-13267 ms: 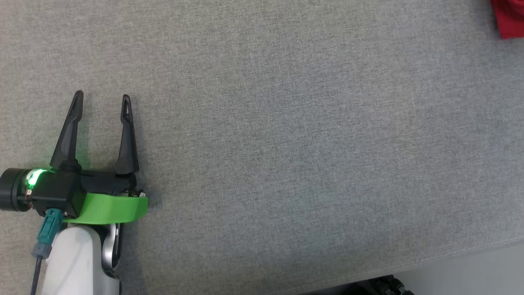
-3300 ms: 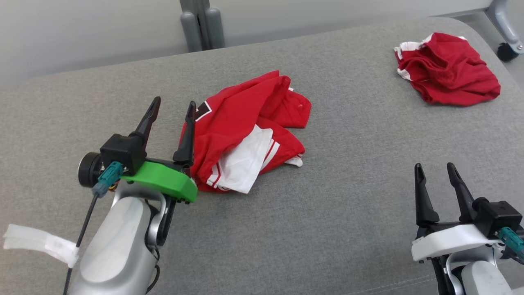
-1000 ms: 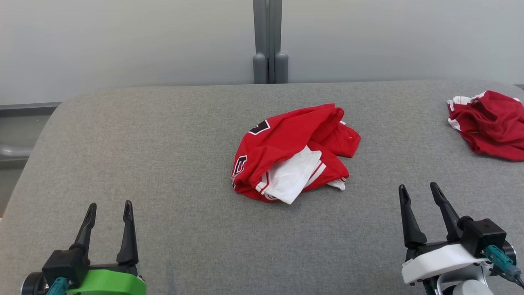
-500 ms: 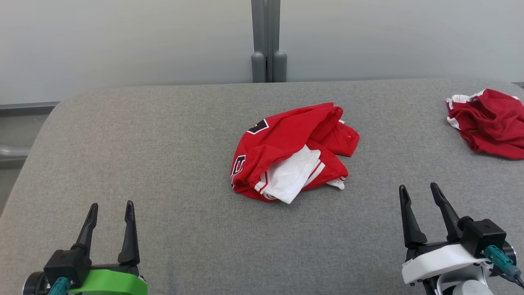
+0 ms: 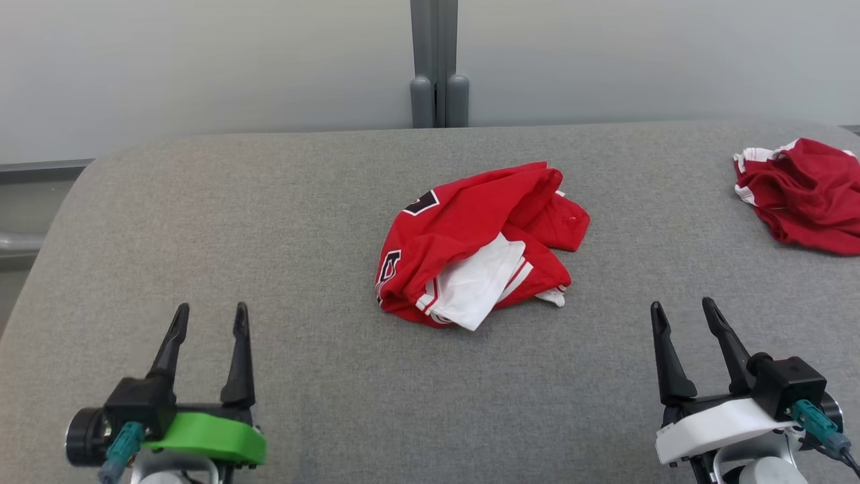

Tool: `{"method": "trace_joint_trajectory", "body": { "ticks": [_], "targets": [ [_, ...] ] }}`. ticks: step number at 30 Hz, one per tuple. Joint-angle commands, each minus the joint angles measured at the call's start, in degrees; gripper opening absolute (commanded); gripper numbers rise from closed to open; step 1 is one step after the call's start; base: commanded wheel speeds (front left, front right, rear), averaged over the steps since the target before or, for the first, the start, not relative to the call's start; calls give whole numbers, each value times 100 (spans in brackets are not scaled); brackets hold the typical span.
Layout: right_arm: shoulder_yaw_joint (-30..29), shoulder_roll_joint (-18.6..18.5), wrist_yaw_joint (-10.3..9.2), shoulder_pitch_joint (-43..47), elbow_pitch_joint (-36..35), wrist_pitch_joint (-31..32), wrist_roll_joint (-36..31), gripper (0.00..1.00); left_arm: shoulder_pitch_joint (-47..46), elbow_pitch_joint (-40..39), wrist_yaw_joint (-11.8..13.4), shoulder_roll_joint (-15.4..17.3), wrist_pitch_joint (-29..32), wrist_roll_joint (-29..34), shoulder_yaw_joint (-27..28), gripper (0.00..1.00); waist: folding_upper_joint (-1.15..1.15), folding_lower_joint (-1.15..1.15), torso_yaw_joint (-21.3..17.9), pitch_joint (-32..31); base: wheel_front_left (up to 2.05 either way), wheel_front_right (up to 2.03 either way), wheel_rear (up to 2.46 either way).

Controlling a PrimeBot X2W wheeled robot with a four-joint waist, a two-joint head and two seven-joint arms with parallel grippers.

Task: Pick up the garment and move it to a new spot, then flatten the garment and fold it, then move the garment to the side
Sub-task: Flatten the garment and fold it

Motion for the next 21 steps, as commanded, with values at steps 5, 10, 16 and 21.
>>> {"method": "trace_joint_trajectory", "body": {
  "ticks": [5, 10, 16, 21],
  "targets": [
    [84, -52, -11, -161, 16, -16, 32, 100, -592, 208, -12, 6, -1, 84, -570, 100, 0, 0, -170, 206, 0, 0, 0],
    [112, -49, -11, -289, 33, -16, 49, 100, -1082, 493, -12, -16, -1, 27, -1157, 100, 0, 0, -412, 433, 0, 0, 0],
    [131, -56, -11, -427, 37, -16, 71, 100, -1484, 972, -12, -34, -1, -55, -1616, 100, 0, 0, -735, 716, 0, 0, 0],
    [79, -72, -11, -546, 2, -16, 87, 100, -1697, 1439, -12, -67, -1, -108, -1834, 100, 0, 0, -971, 973, 0, 0, 0]
  ]
}}
